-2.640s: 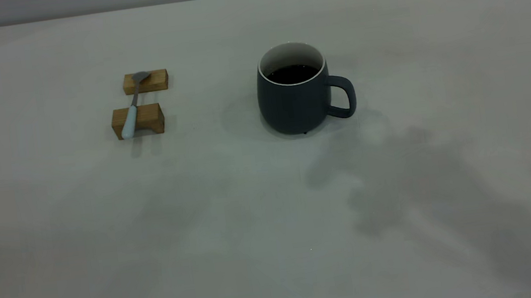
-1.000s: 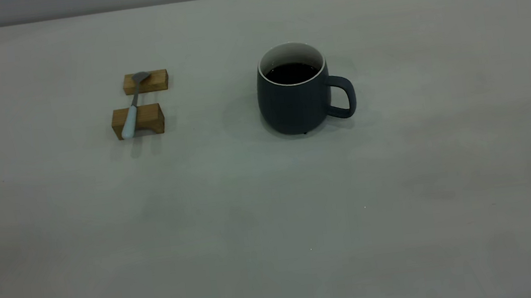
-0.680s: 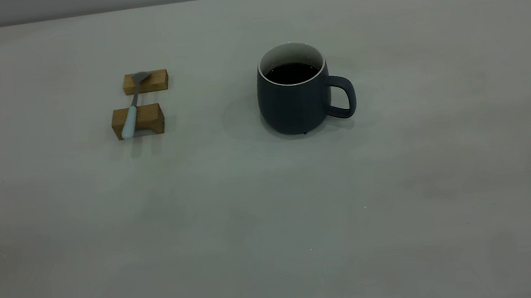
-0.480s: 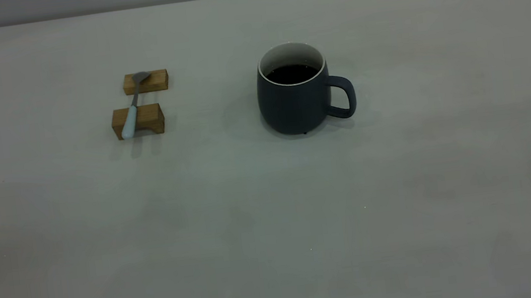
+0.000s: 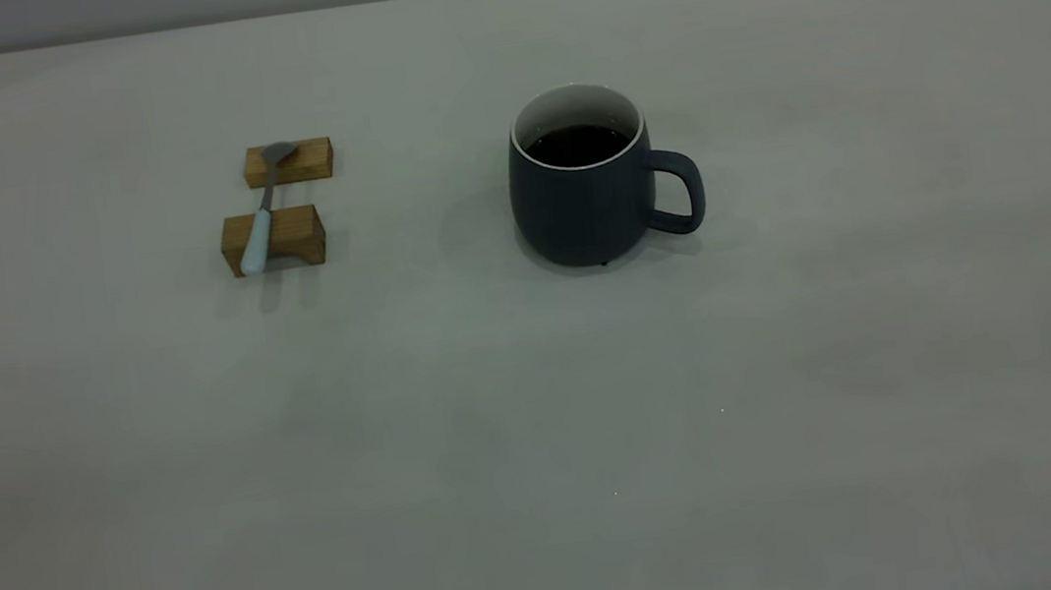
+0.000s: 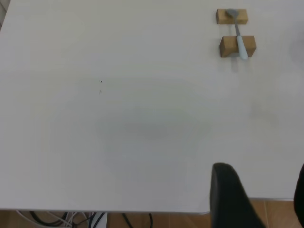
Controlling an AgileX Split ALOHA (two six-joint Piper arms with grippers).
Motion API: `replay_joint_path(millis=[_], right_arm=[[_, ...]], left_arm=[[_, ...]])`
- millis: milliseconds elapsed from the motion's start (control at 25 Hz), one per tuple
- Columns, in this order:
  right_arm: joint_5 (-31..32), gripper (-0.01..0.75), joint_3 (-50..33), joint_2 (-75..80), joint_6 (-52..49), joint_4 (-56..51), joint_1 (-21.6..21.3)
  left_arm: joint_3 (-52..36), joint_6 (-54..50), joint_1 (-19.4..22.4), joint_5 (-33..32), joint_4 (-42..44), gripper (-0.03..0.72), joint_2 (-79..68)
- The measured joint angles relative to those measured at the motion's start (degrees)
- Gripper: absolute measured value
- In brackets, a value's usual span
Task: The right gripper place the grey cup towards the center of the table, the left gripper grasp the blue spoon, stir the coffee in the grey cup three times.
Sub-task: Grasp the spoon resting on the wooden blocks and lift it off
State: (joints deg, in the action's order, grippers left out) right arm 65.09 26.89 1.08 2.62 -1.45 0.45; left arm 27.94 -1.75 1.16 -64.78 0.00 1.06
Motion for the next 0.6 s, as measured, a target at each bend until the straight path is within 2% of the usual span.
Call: replay_joint_path(millis=[440, 600], right_arm=[[0.0, 0.583, 0.0, 0.0, 0.0, 0.0, 0.0], [0.0, 0.583, 0.0, 0.0, 0.0, 0.0, 0.0]], left_arm=[[0.0, -1.1, 0.0, 0.0, 0.0, 0.415, 0.0], [0.9, -2.4, 0.0, 2.5, 0.0, 0.483, -3.2]])
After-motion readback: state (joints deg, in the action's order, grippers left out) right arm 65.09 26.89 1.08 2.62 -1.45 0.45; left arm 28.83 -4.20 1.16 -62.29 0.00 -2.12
